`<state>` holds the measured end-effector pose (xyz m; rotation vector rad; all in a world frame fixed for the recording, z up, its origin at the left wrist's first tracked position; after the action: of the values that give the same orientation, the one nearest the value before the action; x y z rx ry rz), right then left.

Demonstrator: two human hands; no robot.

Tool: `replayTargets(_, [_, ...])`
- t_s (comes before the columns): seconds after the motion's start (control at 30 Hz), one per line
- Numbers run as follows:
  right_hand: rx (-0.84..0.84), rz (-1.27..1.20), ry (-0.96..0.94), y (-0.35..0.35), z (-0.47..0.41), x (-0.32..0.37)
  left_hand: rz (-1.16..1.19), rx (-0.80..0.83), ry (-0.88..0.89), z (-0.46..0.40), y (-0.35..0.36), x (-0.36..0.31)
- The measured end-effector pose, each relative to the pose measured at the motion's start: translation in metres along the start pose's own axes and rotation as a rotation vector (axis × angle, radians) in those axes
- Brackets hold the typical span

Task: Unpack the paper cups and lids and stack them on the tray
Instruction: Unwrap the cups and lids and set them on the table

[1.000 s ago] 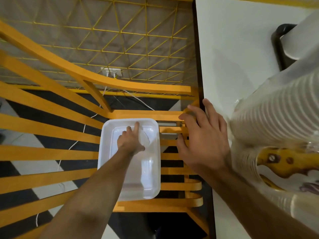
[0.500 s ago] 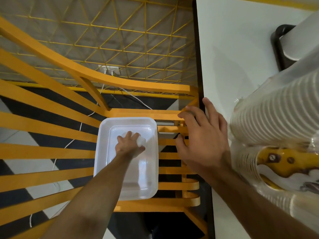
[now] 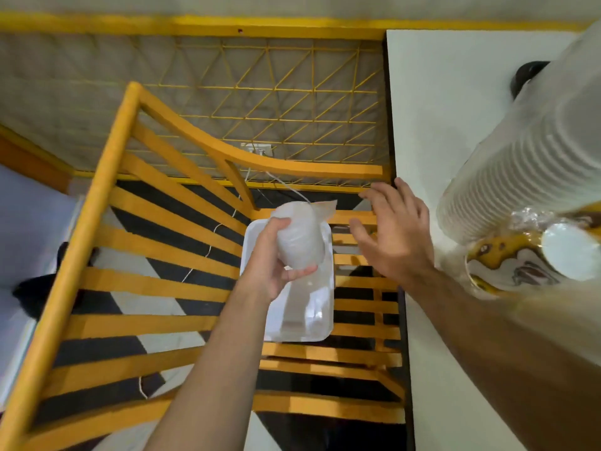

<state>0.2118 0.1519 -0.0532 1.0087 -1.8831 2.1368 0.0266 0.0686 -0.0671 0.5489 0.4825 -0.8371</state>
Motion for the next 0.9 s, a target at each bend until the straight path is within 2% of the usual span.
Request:
replayTargets(0.13, [-0.057,-0.678,0.043,-0.039,0.012,0.043,0.001,0.174,0.118,0.081,0.028,-0.023])
replayTargets(0.23, [0.134,-1.121,0.166,-0.091,0.025,0.068,-0.028,0.256,0.178,0.129,0.052,-0.029])
replayTargets(0.27, [0.208,-1.192,0.161,-0.106,0.029,0.072,-0.039,0.276,0.188,0.141,0.060,-0.031])
replayTargets(0.33, [0.243,-1.164,0.064,-0.139,0.043,0.071,-0.050,0.298,0.209,0.165,0.080,-0.030])
replayTargets(0.5, [0.021,-1.000,-0.176,-0.222,0.092,0.039,-0.008,0.354,0.258,0.228,0.157,-0.012])
replayTargets(0.73, [-0.151,-0.894,-0.165,-0.323,0.151,-0.042,0.066,0.392,0.261,0.279,0.270,0.049])
replayTargets(0.9, [-0.101,-0.755,-0.157,-0.374,0.185,-0.093,0.090,0.360,0.206,0.286,0.335,0.087])
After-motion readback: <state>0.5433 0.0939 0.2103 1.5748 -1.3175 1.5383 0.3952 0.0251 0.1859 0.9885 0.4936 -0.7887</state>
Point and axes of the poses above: each hand's wrist, its own z-axis away from the middle knuckle, its own y-axis out of the palm, x = y × z, the point moved 1 cm from there along -z, towards the middle knuckle, and after that the axes turned 8 degrees about -z, right-handed, at the moved point
